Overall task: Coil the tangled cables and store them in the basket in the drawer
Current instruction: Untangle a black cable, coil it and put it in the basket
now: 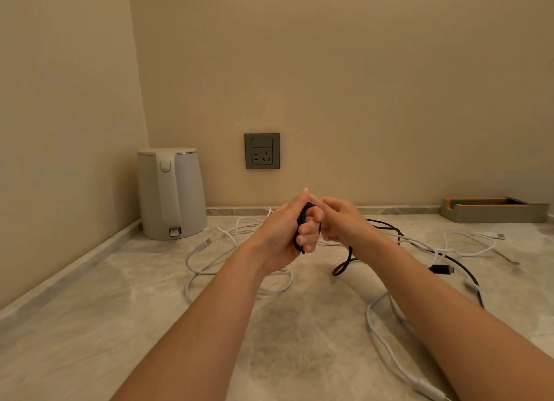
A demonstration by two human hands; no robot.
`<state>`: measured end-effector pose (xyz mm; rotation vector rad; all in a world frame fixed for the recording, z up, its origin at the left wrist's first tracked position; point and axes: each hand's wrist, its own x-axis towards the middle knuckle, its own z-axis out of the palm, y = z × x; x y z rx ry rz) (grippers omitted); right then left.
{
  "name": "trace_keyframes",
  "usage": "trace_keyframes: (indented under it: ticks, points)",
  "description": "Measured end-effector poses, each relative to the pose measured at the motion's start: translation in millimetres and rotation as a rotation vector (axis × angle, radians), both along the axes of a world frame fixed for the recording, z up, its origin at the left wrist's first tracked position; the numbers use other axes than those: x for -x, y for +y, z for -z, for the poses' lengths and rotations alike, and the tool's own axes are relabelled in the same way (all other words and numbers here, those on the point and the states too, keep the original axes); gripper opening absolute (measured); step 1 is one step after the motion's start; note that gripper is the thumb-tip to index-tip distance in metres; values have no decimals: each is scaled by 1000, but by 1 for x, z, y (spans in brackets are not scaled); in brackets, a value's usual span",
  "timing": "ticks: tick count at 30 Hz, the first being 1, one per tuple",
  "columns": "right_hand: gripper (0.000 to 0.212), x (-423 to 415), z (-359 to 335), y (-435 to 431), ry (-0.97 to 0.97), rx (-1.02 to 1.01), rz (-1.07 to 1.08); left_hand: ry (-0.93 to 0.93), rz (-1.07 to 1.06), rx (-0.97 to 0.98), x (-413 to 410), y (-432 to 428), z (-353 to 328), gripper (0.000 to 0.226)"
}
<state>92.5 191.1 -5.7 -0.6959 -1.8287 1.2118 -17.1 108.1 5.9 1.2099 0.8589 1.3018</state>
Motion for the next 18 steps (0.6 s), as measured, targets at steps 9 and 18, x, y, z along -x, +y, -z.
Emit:
trace_keyframes:
  ticks: [9, 18]
  points:
    - [55, 21, 12, -20, -38, 313, -265, -475, -147, -36, 9, 6, -8, 50]
    - [22, 25, 5, -52, -991, -624, -67, -733, -444, -70, 49, 8, -11, 50]
